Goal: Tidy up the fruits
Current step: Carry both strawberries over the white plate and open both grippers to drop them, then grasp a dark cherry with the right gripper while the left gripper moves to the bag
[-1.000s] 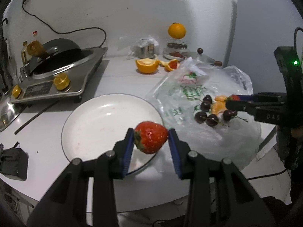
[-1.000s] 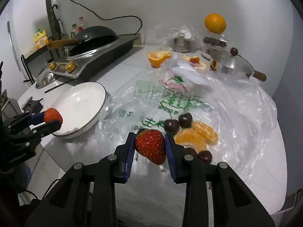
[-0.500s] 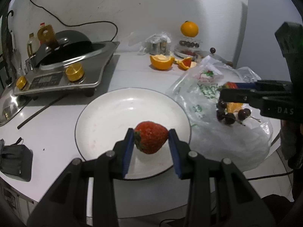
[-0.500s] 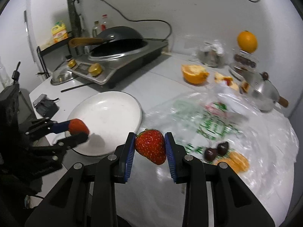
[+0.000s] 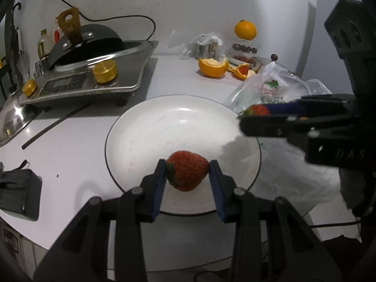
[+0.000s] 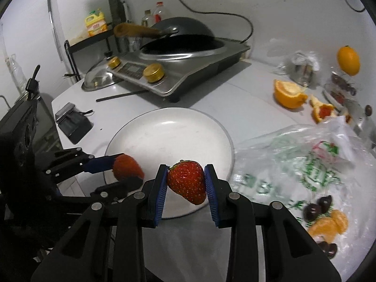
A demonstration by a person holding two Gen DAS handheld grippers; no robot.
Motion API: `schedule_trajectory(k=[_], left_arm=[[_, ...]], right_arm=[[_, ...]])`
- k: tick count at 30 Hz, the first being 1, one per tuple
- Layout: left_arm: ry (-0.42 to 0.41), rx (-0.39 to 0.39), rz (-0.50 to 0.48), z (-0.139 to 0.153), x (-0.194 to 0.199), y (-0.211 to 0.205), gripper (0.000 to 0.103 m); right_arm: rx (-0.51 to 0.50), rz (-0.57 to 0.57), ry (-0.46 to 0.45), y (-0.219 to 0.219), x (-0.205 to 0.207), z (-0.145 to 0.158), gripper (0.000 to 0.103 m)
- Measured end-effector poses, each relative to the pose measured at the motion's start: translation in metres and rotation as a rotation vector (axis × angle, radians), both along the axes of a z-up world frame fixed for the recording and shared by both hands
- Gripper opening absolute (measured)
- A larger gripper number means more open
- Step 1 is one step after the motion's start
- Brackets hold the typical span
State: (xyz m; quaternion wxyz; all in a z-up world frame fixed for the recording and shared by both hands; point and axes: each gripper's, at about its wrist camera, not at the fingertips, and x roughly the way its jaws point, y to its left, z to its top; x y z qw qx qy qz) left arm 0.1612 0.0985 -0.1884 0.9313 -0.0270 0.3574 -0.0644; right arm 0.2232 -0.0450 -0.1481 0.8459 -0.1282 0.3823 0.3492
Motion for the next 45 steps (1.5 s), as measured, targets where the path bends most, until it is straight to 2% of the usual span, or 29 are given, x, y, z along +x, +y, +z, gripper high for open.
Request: schedule_trajectory(k=[7,16,19,21,36,39,40,42,45], left_arm=[[0.037,-0.007,0.009,-0.007,0.004,0.005,0.038],[0.051,0.004,0.018,-0.007,0.004,0.005,0.039],[0.050,0.019,0.028,-0.006,0.003,0.005,0.043],[0.043,0.018,0.030,-0.004,0.001,0.004,0.056],[0.005,0.048,0.029,0.016,-0.008,-0.016,0.056],[-0.010,0.062,0.016,0.020,-0.009,-0.027,0.057],[-0.014,0.061,0.011,0.022,-0.008,-0.030,0.058],[-0.030,0.057,0.005,0.027,-0.009,-0.036,0.072],[-0.050,0.056,-0.007,0.035,-0.009,-0.047,0.073]], right_arm=[[-0.024,0.024,0.050,0.016,0.005,-0.019,0.034],[-0.035,0.023,0.084,0.018,0.006,-0.029,0.034],[-0.032,0.018,0.082,0.017,0.006,-0.029,0.045],[-0.019,0.019,0.082,0.015,0.005,-0.027,0.051],[0.036,-0.042,0.006,-0.028,-0.006,0.004,0.053],[0.080,-0.058,0.010,-0.044,-0.008,0.013,0.053],[0.092,-0.065,0.008,-0.050,-0.009,0.015,0.053],[0.107,-0.076,-0.003,-0.059,-0.010,0.021,0.053],[0.134,-0.092,-0.021,-0.076,-0.014,0.029,0.053]])
